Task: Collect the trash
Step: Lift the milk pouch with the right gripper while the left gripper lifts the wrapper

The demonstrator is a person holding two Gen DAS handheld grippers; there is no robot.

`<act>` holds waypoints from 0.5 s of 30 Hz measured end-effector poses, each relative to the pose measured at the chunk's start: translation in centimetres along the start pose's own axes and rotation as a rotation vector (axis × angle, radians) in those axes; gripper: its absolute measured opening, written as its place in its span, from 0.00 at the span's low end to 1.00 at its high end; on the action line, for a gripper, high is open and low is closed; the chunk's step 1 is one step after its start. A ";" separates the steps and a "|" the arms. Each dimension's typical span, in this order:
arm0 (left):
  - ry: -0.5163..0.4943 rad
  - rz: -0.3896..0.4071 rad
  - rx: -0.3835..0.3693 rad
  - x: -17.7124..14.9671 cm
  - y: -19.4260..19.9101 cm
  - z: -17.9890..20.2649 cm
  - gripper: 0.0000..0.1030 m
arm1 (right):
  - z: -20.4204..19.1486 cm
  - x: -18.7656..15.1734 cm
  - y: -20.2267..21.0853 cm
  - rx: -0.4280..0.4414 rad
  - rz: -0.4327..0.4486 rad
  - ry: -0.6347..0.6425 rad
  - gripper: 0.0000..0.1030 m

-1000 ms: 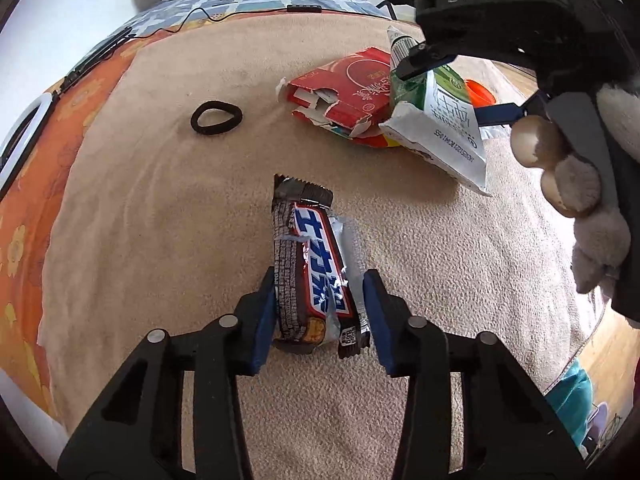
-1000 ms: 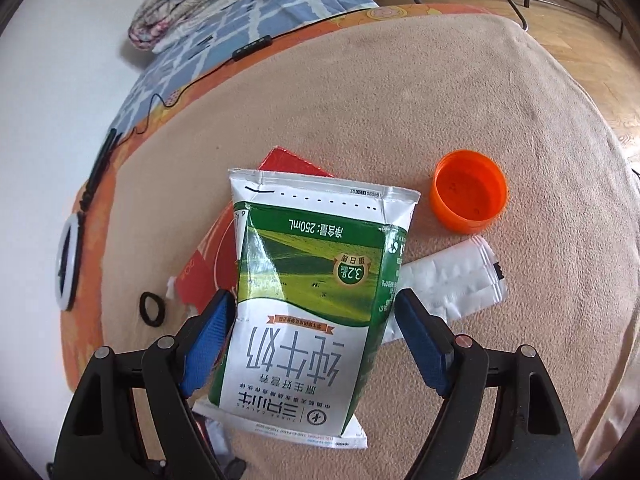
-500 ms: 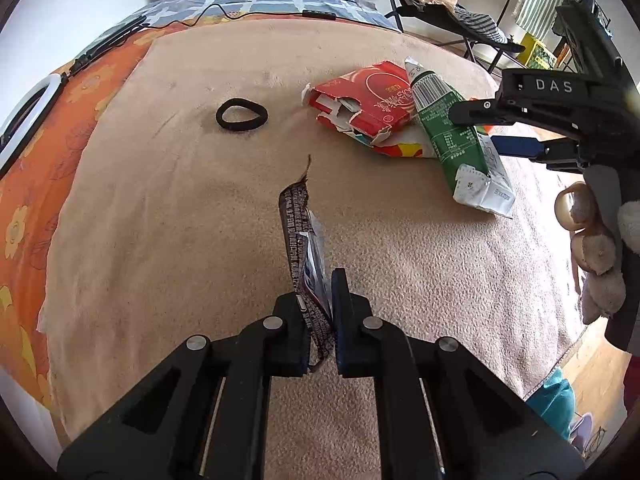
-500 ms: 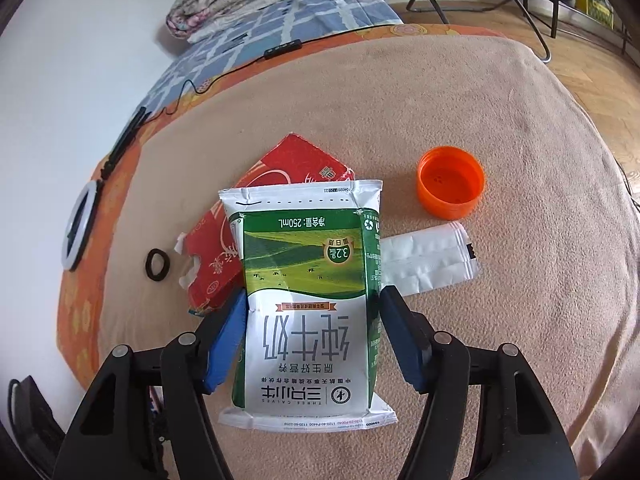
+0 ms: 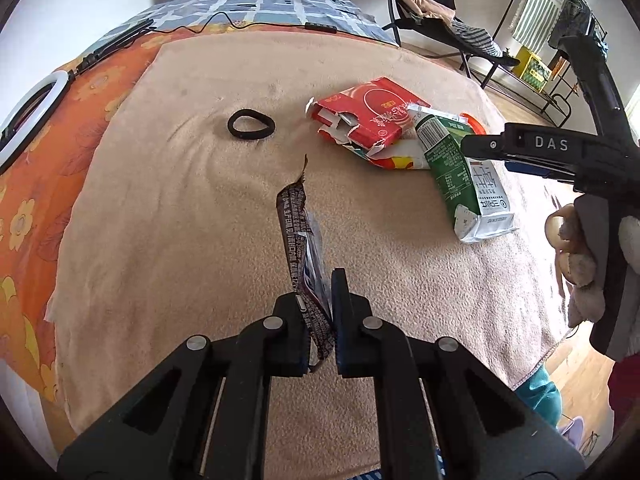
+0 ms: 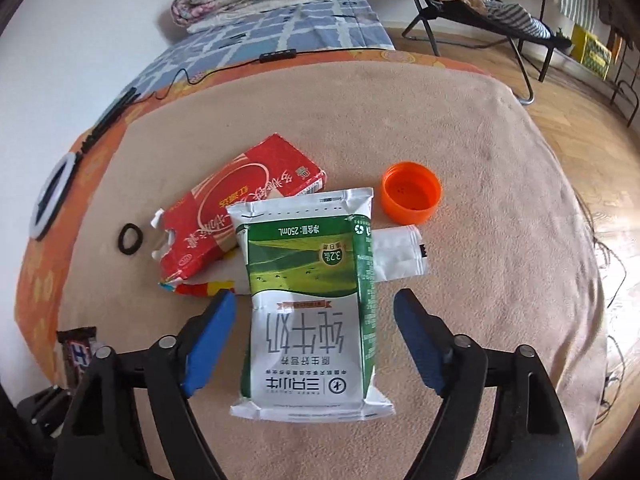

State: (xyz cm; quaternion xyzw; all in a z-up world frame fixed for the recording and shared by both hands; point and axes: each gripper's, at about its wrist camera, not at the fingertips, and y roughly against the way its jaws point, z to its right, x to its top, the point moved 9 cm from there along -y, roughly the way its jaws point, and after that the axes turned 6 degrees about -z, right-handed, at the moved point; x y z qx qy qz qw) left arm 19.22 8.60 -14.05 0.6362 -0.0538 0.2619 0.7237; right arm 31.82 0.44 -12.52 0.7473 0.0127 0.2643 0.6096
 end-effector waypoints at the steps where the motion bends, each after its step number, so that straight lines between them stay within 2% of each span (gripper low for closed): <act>1: -0.001 -0.001 0.000 0.0 0.0 0.0 0.06 | 0.0 0.0 -0.3 -0.014 -0.012 0.011 0.79; 7: -0.006 -0.004 -0.006 -0.1 -0.1 0.2 0.06 | 0.0 -0.5 -3.2 0.070 -0.105 -0.027 0.79; 9: -0.004 0.000 -0.005 0.0 0.1 0.1 0.06 | 0.3 -0.9 -3.7 0.096 -0.111 -0.054 0.79; 11: 0.000 0.002 -0.006 -0.1 0.1 0.0 0.06 | 0.5 -1.2 -3.5 0.116 -0.093 -0.070 0.73; 15: 0.004 0.004 -0.012 -0.2 0.5 0.0 0.06 | 0.8 -1.7 -2.0 0.155 -0.063 -0.071 0.73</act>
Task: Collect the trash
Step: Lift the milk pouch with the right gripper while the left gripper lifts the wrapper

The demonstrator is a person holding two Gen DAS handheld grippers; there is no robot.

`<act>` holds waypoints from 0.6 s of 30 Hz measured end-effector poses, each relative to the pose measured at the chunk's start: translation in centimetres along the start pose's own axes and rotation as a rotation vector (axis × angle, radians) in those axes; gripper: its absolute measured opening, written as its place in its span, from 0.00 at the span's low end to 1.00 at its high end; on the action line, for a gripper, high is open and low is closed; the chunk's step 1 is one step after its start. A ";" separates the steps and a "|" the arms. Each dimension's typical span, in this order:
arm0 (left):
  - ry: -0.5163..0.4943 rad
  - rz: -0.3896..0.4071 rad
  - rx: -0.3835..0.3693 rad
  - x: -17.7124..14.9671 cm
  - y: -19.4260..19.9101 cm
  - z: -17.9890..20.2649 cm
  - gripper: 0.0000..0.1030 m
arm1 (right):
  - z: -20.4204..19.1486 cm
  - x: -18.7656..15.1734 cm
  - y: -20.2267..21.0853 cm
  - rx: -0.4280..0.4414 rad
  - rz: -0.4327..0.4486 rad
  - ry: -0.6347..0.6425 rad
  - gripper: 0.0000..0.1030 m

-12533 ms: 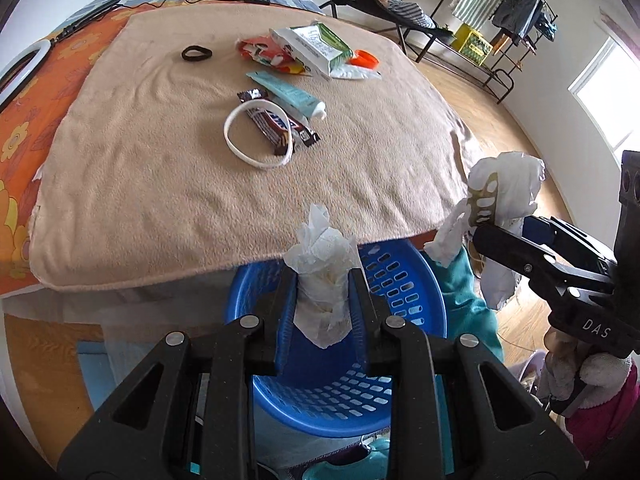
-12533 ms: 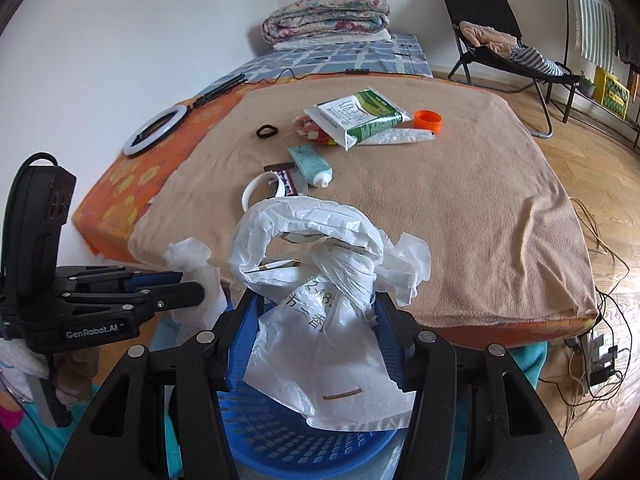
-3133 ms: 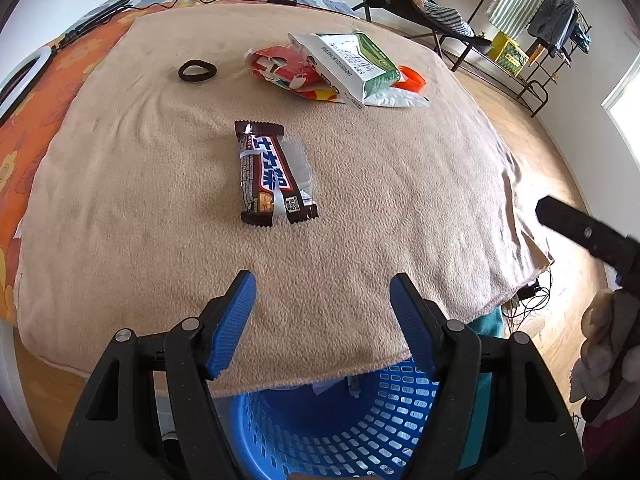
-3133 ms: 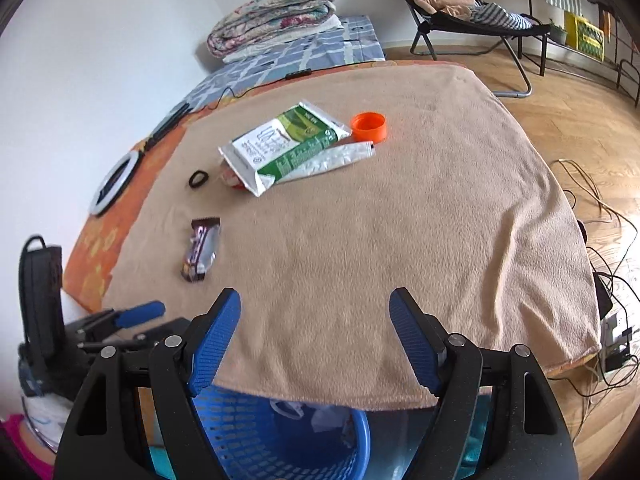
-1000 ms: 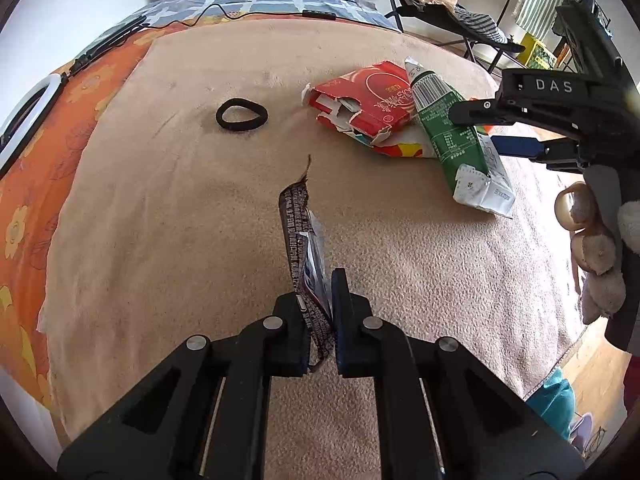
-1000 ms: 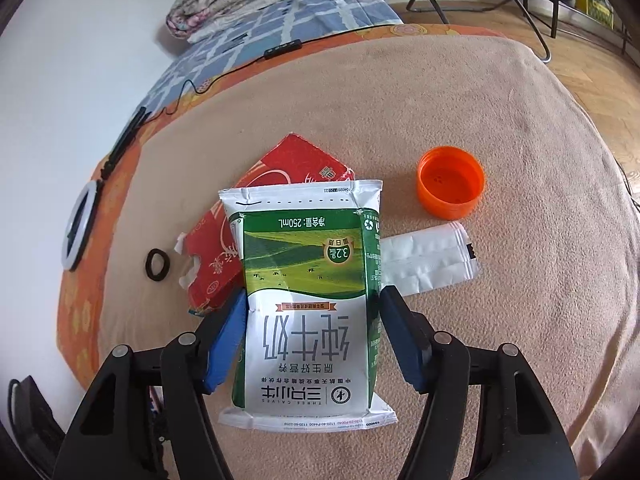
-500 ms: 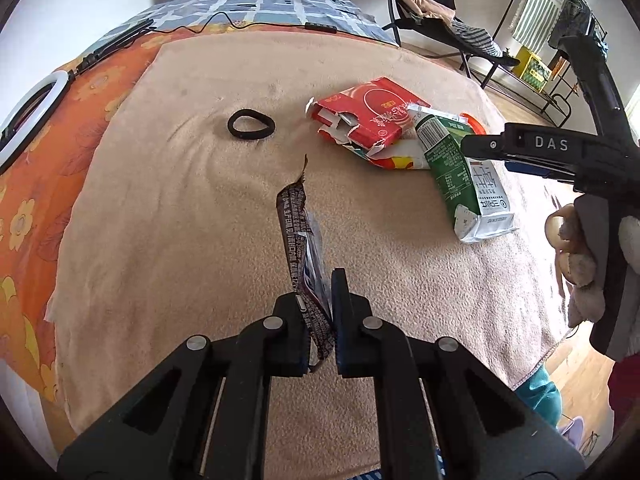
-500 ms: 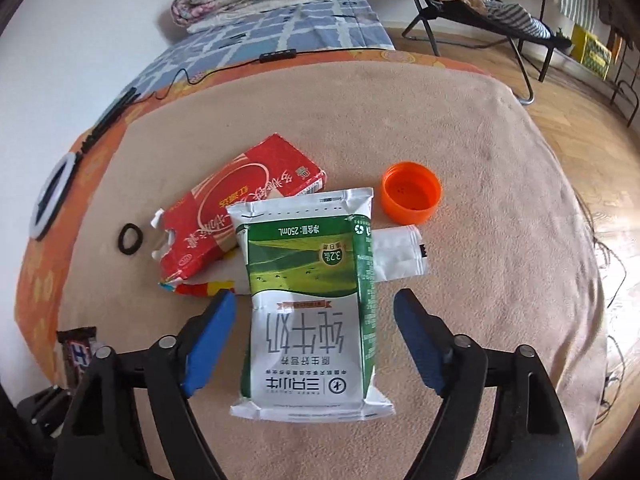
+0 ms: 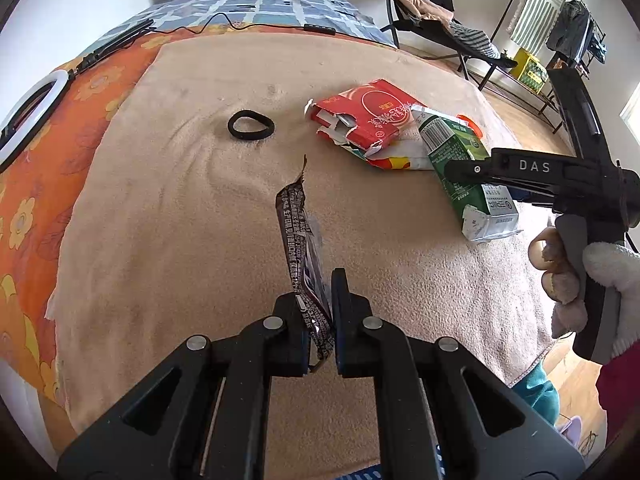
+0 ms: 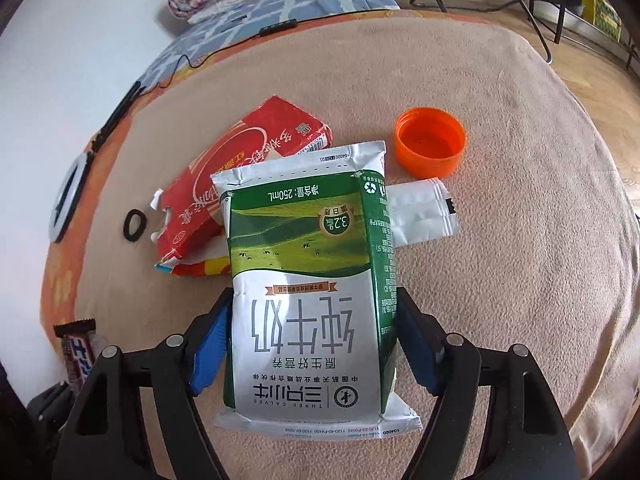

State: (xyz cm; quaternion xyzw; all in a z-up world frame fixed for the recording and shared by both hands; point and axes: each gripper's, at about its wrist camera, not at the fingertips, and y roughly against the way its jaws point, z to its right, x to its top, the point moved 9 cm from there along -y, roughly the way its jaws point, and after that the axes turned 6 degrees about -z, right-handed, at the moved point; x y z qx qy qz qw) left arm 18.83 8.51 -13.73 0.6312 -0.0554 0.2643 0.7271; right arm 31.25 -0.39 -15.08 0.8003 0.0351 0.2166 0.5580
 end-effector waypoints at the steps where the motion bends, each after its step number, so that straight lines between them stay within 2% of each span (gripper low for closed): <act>1: -0.001 0.001 -0.002 0.0 0.1 0.1 0.06 | 0.0 -0.1 0.5 -0.001 0.010 0.005 0.73; 10: -0.007 0.026 -0.050 -1.7 3.0 1.3 0.06 | -1.9 -3.5 5.8 0.021 0.082 0.085 0.73; 18: -0.033 0.031 -0.088 -4.7 6.0 3.6 0.06 | -3.3 -8.6 9.0 0.042 0.092 0.152 0.73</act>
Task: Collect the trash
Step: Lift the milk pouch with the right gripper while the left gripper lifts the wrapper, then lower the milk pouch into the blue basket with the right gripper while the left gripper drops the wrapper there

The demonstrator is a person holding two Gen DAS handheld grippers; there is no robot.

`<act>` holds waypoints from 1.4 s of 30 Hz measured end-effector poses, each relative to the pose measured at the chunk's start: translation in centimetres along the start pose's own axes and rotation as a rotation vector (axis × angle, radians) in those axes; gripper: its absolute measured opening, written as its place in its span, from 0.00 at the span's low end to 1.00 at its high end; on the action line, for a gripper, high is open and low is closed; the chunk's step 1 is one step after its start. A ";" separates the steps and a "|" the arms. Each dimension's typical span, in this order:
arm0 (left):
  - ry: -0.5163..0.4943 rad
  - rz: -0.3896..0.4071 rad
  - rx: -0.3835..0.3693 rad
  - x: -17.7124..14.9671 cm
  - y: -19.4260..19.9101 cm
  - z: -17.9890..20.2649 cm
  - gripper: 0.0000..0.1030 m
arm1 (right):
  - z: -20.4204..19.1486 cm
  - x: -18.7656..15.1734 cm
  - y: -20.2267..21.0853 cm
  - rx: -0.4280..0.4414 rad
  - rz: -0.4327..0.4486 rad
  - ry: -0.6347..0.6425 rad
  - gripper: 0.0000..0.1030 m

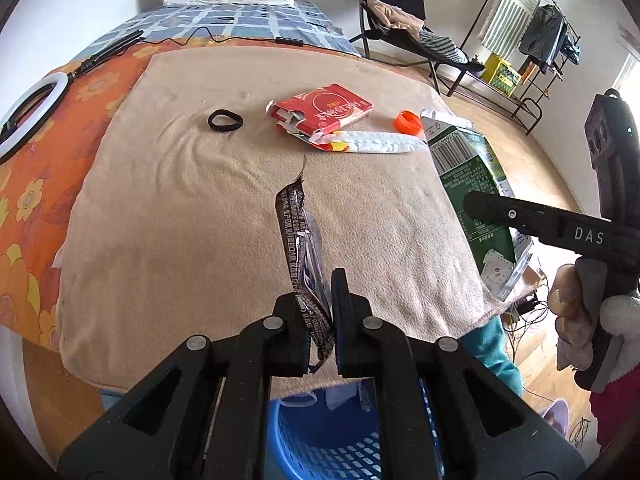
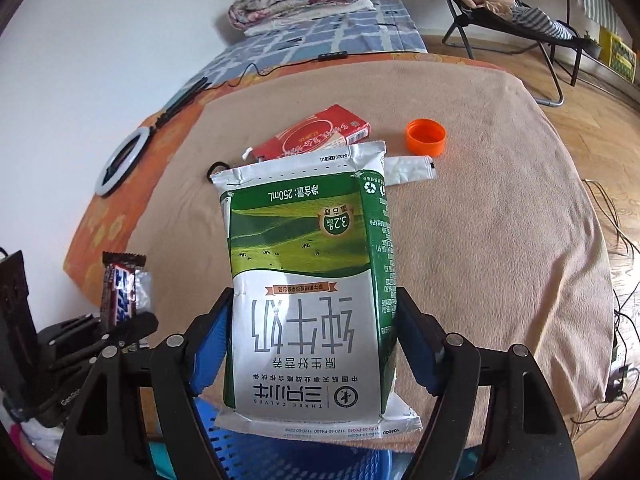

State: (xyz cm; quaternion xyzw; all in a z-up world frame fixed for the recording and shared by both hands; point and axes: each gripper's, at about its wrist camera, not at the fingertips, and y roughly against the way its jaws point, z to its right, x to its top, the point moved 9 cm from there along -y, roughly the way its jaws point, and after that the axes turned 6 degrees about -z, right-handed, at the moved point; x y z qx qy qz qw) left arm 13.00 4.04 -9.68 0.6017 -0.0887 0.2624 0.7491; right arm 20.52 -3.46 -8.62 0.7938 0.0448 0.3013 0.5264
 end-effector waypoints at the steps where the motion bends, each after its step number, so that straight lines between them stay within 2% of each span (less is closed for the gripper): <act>1: -0.008 0.000 -0.005 -0.5 0.4 0.4 0.06 | -0.1 -0.6 0.4 -0.002 0.001 0.010 0.73; 12: -0.077 -0.019 -0.034 -5.6 2.5 4.0 0.06 | -2.2 -7.3 2.2 -0.021 -0.004 0.095 0.73; 18: -0.091 -0.061 -0.048 -8.3 1.6 4.5 0.06 | -2.7 -10.8 2.2 -0.062 -0.023 0.144 0.73; 25: -0.098 -0.134 -0.052 -11.4 -0.3 4.4 0.06 | -2.3 -14.5 0.8 -0.072 -0.078 0.135 0.73; 34: -0.105 -0.206 -0.058 -14.2 -1.8 4.6 0.06 | -2.0 -18.1 -0.8 -0.077 -0.137 0.121 0.73; 42: -0.104 -0.251 -0.045 -15.5 -2.9 4.2 0.06 | -1.9 -19.7 -2.1 -0.079 -0.184 0.116 0.74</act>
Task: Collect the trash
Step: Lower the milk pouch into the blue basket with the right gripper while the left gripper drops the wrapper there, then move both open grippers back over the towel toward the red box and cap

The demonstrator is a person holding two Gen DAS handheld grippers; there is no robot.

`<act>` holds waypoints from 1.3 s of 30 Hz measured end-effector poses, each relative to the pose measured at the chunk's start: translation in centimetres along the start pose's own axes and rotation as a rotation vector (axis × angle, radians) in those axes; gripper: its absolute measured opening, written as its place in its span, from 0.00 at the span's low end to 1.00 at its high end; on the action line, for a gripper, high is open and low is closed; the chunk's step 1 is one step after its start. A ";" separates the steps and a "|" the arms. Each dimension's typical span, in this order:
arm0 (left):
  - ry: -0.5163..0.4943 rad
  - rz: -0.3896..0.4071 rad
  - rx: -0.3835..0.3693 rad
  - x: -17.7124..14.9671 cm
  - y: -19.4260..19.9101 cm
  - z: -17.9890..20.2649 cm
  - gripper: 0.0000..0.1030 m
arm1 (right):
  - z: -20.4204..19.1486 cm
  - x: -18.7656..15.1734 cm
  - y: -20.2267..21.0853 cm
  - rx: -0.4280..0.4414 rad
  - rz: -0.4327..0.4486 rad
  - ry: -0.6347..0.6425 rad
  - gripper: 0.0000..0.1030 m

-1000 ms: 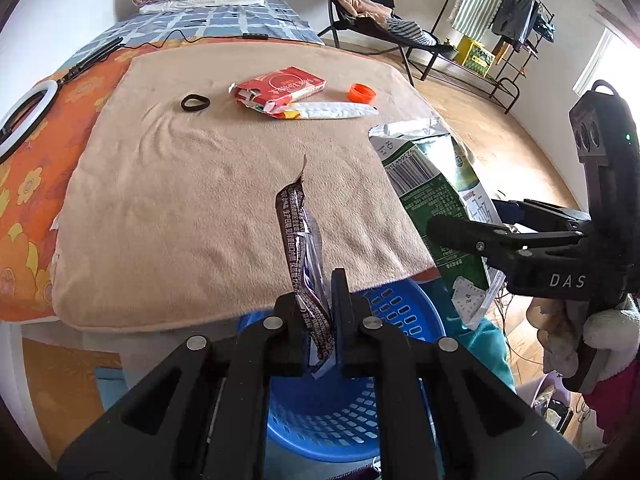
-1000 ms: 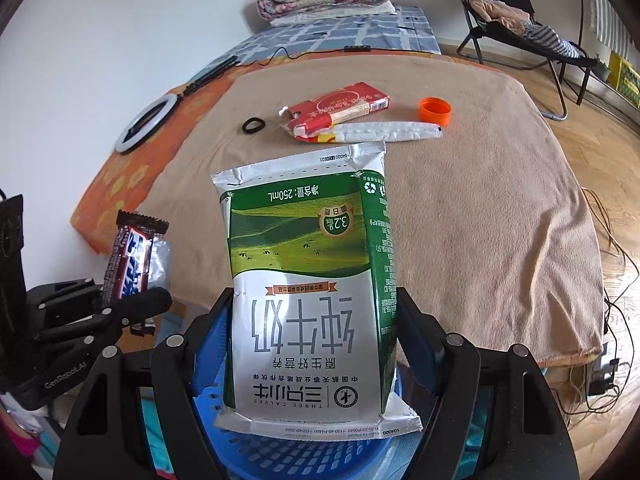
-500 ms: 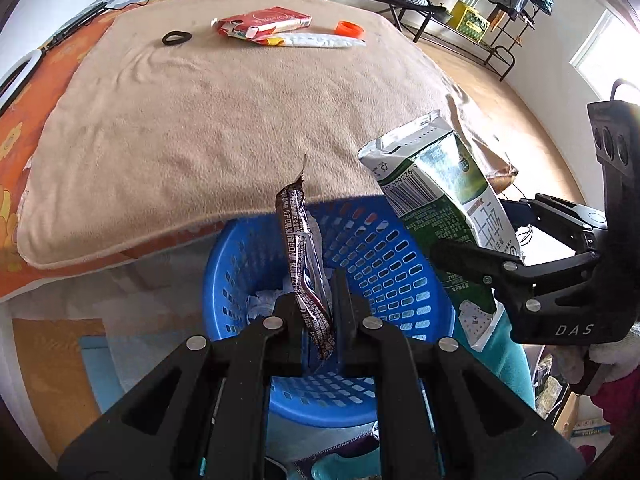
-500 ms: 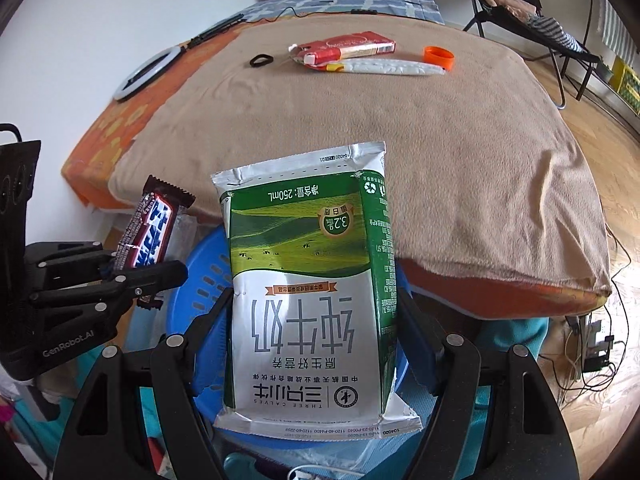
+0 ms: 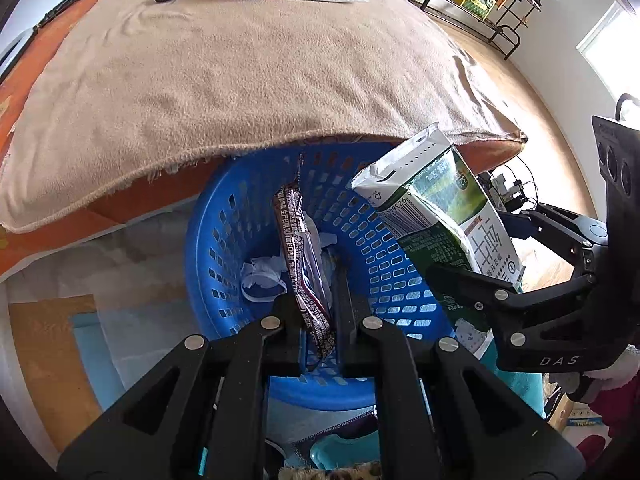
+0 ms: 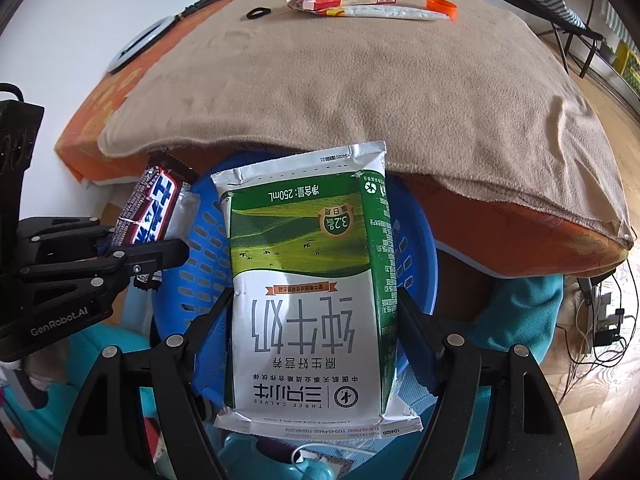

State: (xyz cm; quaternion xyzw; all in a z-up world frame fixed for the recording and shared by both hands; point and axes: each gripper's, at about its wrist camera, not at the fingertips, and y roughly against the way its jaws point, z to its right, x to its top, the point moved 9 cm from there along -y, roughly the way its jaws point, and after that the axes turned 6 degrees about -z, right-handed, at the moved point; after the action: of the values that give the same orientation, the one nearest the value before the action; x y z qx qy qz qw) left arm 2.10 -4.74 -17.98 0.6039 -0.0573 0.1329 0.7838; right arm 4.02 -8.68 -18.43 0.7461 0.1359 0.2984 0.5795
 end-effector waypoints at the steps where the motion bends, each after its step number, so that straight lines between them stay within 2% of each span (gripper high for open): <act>1: -0.003 -0.003 0.003 -0.1 -0.1 0.0 0.06 | -0.1 -0.1 -0.2 -0.001 -0.006 0.002 0.74; 7: -0.004 -0.020 0.013 -0.3 -0.6 -0.1 0.07 | -0.1 -0.7 -1.1 -0.010 -0.031 0.004 0.74; 10: 0.001 -0.027 0.014 -0.4 -0.8 -0.2 0.13 | 0.0 -0.7 -1.4 -0.009 -0.040 0.000 0.74; 16: -0.003 -0.034 0.024 -0.3 -1.2 0.0 0.14 | 0.2 -0.7 -1.8 -0.021 -0.046 -0.010 0.74; 18: 0.000 -0.034 0.026 -0.3 -1.2 -0.1 0.19 | 0.3 -0.7 -1.9 -0.028 -0.049 -0.013 0.74; 20: 0.004 -0.027 0.029 -0.2 -1.1 -0.2 0.33 | 0.4 -0.8 -2.1 -0.026 -0.054 -0.016 0.74; 27: 0.023 -0.019 0.037 0.2 -0.8 -0.8 0.35 | 1.0 -1.0 -2.5 -0.022 -0.062 -0.034 0.74; 29: 0.028 -0.015 0.041 0.2 -0.7 -0.9 0.47 | 1.2 -0.9 -2.5 -0.023 -0.061 -0.037 0.74; 31: 0.030 -0.004 0.046 0.3 -0.6 -1.0 0.55 | 1.3 -0.9 -2.4 -0.024 -0.057 -0.041 0.74; 34: 0.032 0.002 0.054 0.5 -0.4 -1.1 0.56 | 1.4 -0.7 -2.3 -0.027 -0.052 -0.047 0.74; 37: 0.043 0.011 0.057 0.7 -0.3 -1.3 0.64 | 1.5 -0.5 -2.1 -0.028 -0.046 -0.051 0.74; 39: 0.048 0.014 0.059 0.8 -0.3 -1.4 0.64 | 1.7 -0.4 -2.0 -0.030 -0.039 -0.053 0.74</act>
State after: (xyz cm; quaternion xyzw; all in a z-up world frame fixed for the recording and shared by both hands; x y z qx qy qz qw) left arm 2.84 -3.35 -18.40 0.6232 -0.0389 0.1543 0.7657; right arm 4.99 -9.62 -20.69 0.7422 0.1308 0.2691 0.5997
